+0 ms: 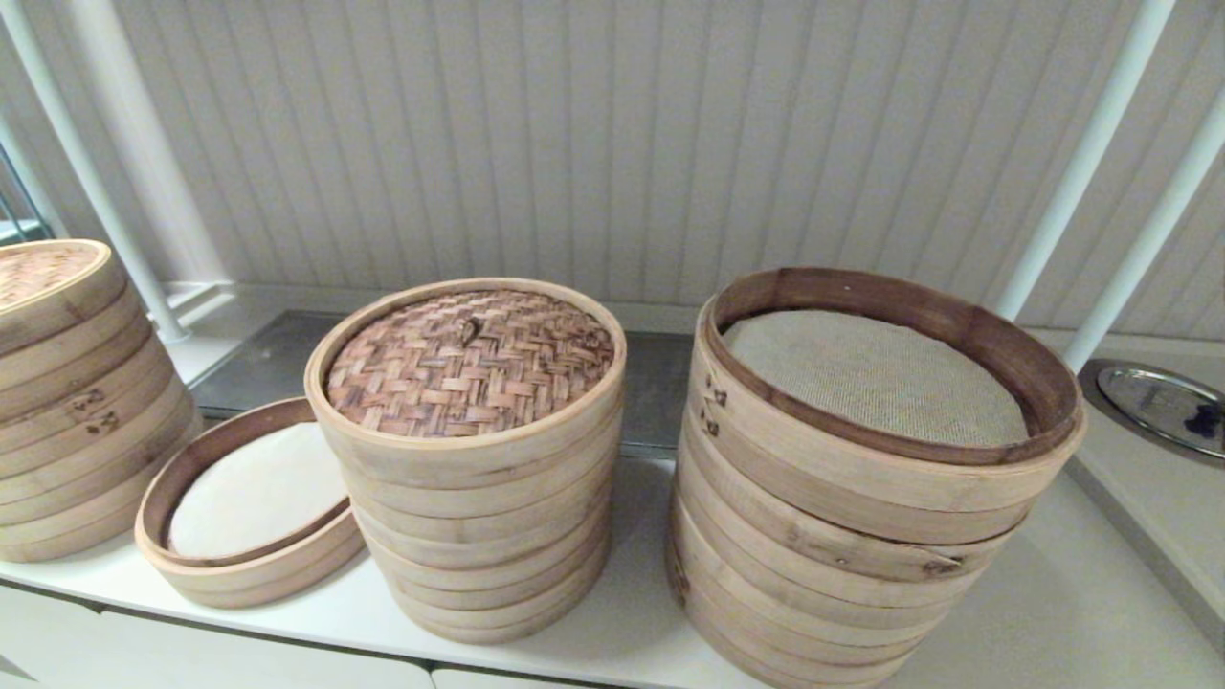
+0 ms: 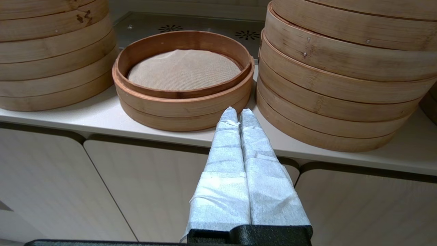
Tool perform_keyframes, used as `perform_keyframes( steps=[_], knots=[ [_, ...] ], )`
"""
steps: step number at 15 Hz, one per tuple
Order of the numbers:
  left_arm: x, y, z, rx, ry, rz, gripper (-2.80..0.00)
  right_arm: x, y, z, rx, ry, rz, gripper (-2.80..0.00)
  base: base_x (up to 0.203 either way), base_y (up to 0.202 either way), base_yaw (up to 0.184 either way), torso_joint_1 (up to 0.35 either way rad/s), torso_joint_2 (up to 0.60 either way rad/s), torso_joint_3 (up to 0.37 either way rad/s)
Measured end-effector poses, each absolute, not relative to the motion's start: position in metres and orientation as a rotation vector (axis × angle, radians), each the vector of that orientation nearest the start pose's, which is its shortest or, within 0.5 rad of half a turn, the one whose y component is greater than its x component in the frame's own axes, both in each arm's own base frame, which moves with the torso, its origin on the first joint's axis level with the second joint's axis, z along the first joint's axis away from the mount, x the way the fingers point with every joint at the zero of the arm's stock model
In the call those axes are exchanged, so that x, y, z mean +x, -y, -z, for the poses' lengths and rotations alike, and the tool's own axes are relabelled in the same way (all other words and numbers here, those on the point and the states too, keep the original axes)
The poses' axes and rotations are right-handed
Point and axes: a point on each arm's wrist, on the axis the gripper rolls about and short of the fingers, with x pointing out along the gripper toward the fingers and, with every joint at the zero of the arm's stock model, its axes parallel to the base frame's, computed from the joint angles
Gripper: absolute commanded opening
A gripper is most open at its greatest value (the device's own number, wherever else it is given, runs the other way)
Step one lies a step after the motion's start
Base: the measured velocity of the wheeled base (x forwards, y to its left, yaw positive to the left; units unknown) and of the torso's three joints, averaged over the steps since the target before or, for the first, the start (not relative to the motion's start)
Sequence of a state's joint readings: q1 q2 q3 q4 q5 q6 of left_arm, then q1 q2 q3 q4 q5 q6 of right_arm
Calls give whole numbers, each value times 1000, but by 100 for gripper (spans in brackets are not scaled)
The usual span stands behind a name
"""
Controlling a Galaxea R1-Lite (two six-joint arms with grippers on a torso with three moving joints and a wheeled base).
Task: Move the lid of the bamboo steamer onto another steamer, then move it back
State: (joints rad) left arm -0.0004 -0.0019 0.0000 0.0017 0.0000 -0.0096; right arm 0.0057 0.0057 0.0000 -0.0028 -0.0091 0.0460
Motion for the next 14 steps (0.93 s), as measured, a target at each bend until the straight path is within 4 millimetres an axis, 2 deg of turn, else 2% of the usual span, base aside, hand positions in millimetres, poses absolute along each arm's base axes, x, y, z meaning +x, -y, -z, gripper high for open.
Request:
perform_keyframes(
  steps=[14],
  knots=[
    [-23, 0, -75, -9, 0, 2, -280, -22, 0, -76, 46, -3, 4, -280, 0, 0, 0, 0, 0, 0]
  ],
)
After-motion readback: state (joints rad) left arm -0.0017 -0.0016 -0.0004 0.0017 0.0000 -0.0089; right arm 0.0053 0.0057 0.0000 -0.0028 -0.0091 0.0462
